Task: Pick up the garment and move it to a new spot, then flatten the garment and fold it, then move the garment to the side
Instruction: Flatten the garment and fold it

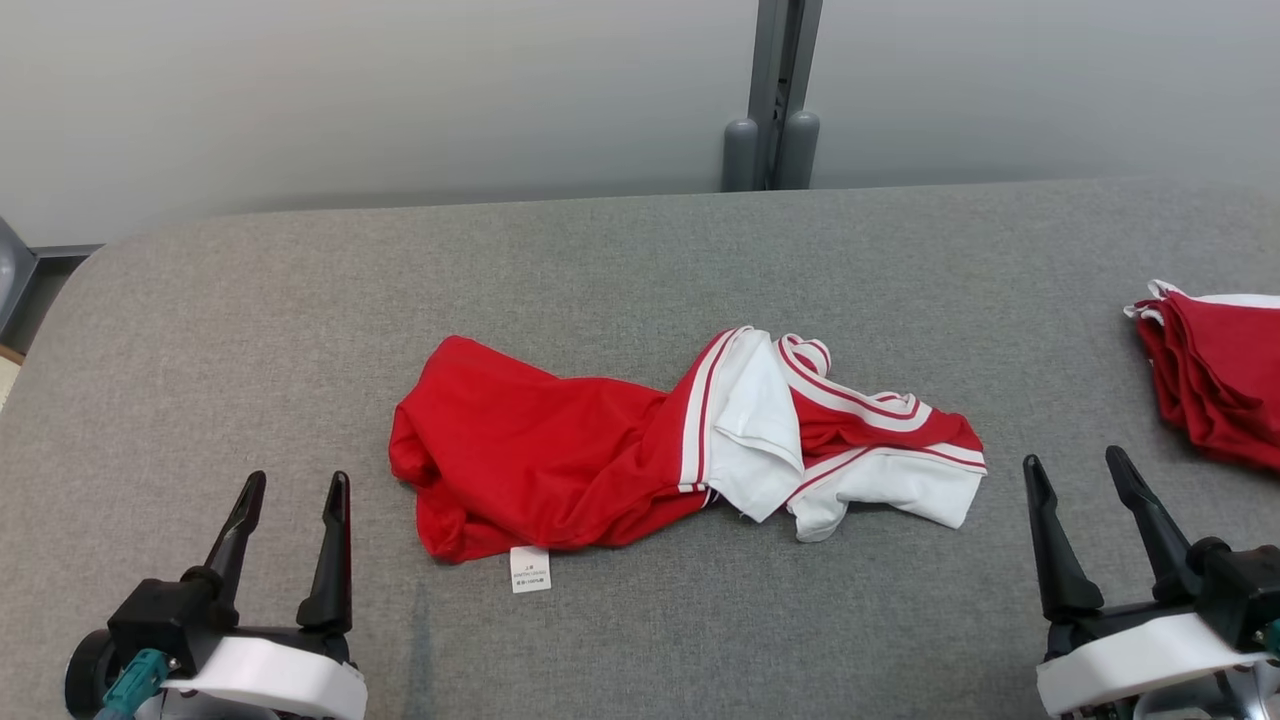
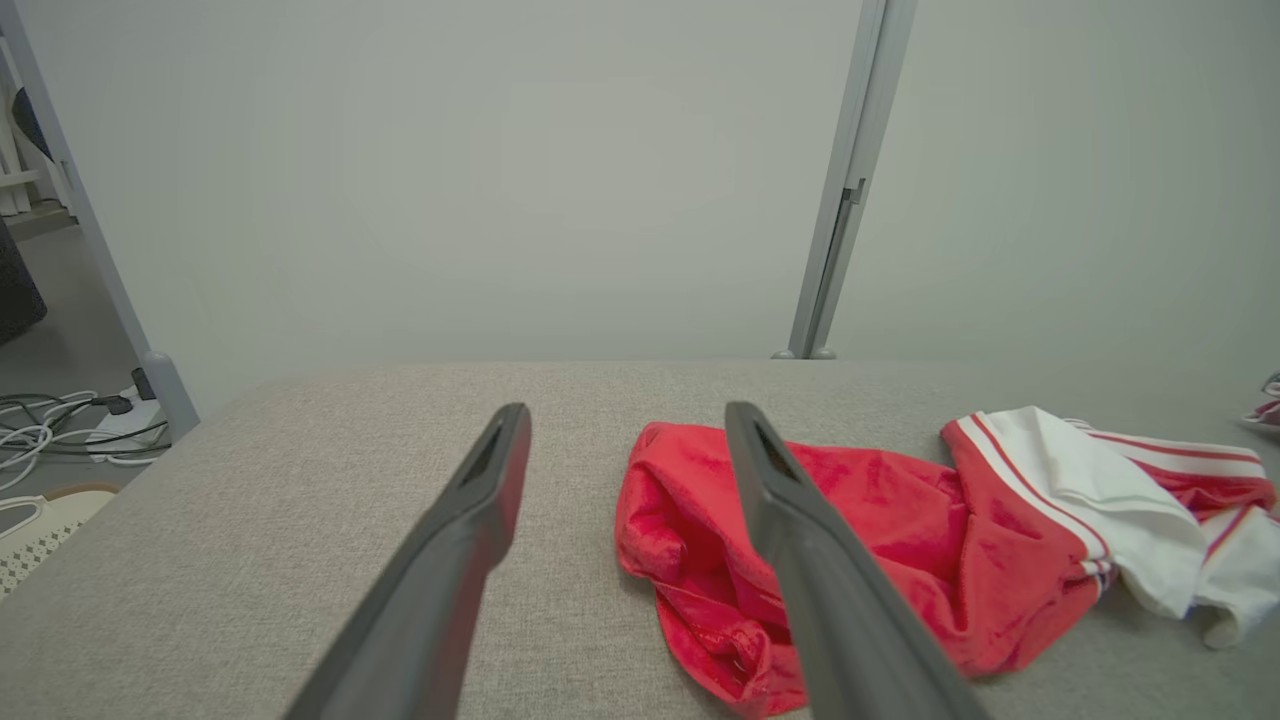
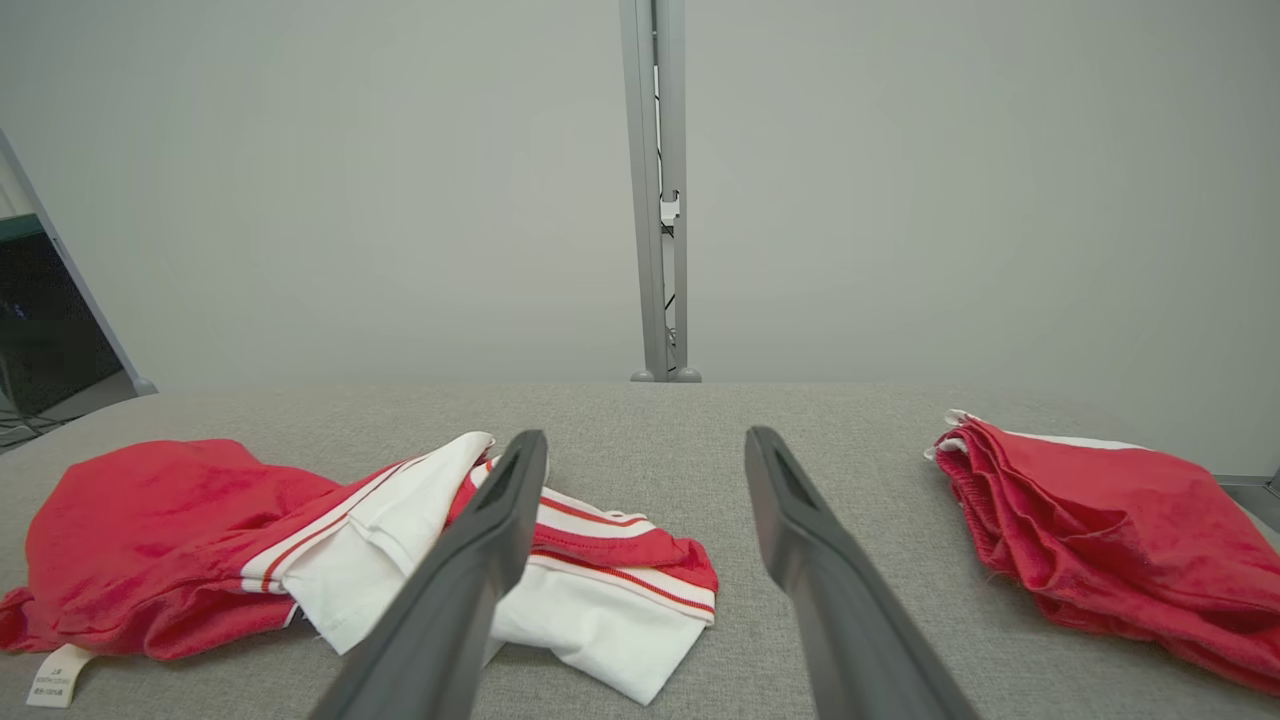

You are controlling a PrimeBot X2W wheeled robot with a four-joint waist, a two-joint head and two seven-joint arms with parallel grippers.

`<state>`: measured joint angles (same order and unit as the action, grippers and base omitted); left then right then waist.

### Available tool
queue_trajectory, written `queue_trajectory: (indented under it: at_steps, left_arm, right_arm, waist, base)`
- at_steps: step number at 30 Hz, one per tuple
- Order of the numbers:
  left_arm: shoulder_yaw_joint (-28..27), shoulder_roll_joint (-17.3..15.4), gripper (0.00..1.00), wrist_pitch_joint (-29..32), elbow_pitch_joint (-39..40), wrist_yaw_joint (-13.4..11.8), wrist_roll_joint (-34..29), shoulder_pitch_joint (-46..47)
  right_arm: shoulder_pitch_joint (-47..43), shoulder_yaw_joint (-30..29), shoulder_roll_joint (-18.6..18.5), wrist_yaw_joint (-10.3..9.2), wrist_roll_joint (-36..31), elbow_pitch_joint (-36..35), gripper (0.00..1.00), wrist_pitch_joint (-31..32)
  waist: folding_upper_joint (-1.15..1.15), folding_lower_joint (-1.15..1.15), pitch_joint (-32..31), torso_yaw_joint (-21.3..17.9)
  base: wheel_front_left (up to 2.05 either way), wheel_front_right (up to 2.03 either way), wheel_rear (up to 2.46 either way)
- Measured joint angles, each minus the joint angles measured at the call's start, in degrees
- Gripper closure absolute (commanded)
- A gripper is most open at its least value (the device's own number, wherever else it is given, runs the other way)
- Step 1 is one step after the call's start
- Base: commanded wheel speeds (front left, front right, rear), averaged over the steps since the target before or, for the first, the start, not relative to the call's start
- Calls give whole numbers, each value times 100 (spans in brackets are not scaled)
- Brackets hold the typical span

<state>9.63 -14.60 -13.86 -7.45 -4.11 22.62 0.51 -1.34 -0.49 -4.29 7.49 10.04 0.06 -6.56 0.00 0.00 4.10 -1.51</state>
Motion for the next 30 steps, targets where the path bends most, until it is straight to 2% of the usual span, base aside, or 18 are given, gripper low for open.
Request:
queue_trajectory:
  at_steps: [8,17,28,29,30]
  left_arm:
    - [104,22,0,14,65,-22,-44,230]
    - [246,254,0,-37,-13,-23,-119,725]
    - [255,448,0,-105,-230,62,-210,1045]
    - [243,456,0,-109,-235,80,-222,1060]
    - [231,466,0,-113,-249,91,-237,1060]
  right_arm:
    - [174,87,-105,0,-233,12,0,121]
    - [1064,1209,-392,0,-347,688,0,705]
    - [2061,2048,-813,0,-682,1624,0,1122]
    - [2114,2071,-823,0,-698,1690,52,1149]
    - [2154,2076,-825,0,-695,1734,70,1158]
  waist:
    - [0,0,218,109]
    - [0,0,757,522]
    - [0,0,1194,994]
    - [0,0,1221,1014]
    - [0,0,1243,1029]
  base:
    - [0,0,0]
    - [0,0,0]
    - [0,0,0]
    - [0,0,0]
    - [0,0,0]
